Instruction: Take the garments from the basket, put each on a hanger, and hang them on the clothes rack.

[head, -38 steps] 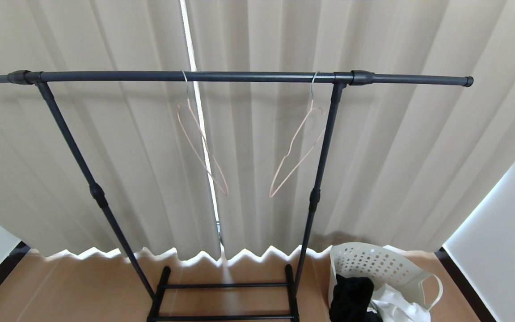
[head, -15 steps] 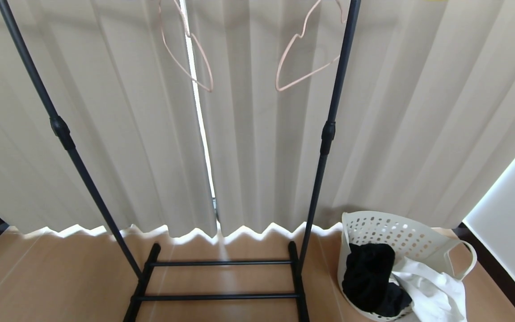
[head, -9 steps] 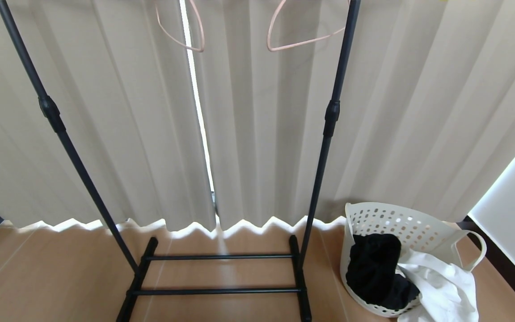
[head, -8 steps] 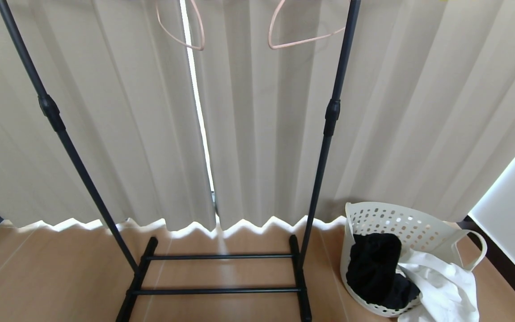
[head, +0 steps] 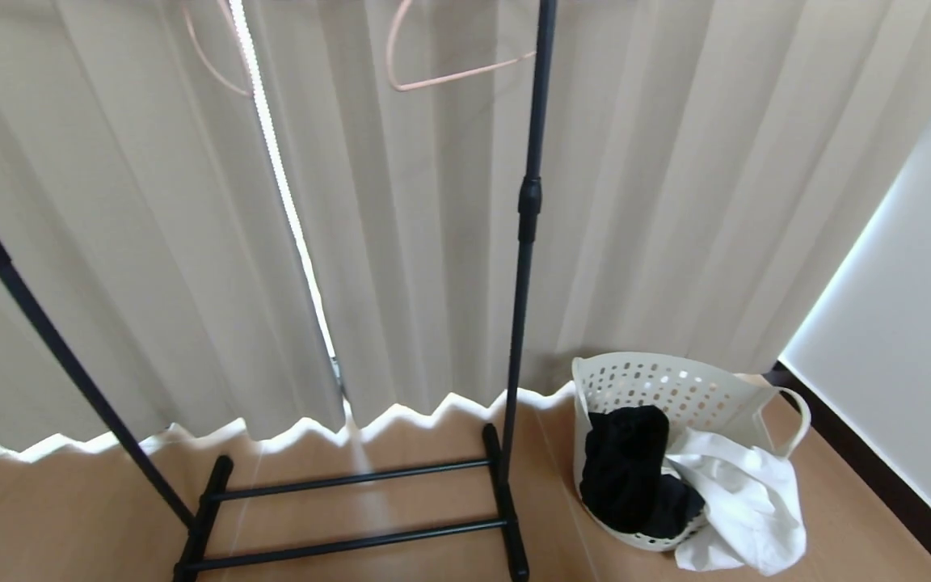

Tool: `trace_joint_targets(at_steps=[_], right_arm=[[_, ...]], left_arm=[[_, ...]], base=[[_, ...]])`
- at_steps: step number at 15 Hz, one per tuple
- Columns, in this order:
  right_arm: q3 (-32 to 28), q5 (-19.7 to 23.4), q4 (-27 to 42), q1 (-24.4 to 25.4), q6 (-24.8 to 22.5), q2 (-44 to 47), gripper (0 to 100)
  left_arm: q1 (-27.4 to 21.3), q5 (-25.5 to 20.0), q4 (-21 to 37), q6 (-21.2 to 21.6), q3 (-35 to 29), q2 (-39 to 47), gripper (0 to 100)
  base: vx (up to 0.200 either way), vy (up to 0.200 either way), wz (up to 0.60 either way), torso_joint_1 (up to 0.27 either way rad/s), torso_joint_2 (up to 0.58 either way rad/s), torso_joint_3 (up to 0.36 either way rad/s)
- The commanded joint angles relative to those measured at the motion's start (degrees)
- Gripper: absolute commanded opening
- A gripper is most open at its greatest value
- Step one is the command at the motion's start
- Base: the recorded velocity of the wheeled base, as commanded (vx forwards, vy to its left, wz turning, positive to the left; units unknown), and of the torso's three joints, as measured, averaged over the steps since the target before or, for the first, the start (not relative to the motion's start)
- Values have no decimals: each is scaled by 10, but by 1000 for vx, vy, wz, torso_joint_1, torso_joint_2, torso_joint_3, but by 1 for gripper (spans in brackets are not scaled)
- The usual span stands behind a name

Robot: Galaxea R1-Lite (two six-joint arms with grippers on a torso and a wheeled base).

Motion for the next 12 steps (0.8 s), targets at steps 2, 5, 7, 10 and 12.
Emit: trace_joint_targets(at_steps=[2,5,7,10,12], right_arm=[[0,0,0,0,0,0,100],[0,0,0,0,0,0,100],[0,0,0,0,0,1,100],[0,0,0,0,0,1,100],[0,0,0,0,0,0,100]], left_arm=[[0,0,0,0,0,1,100],[0,1,0,-2,0,1,100],[0,5,0,-2,0,1,100],[0,9,0,-2,0,1,100],[0,10,0,-3,0,1,100]], base=[[0,0,0,0,0,0],[0,0,0,0,0,0],[0,0,0,0,0,0],[133,0,0,-2,2,2],[100,0,0,-6,1,4]])
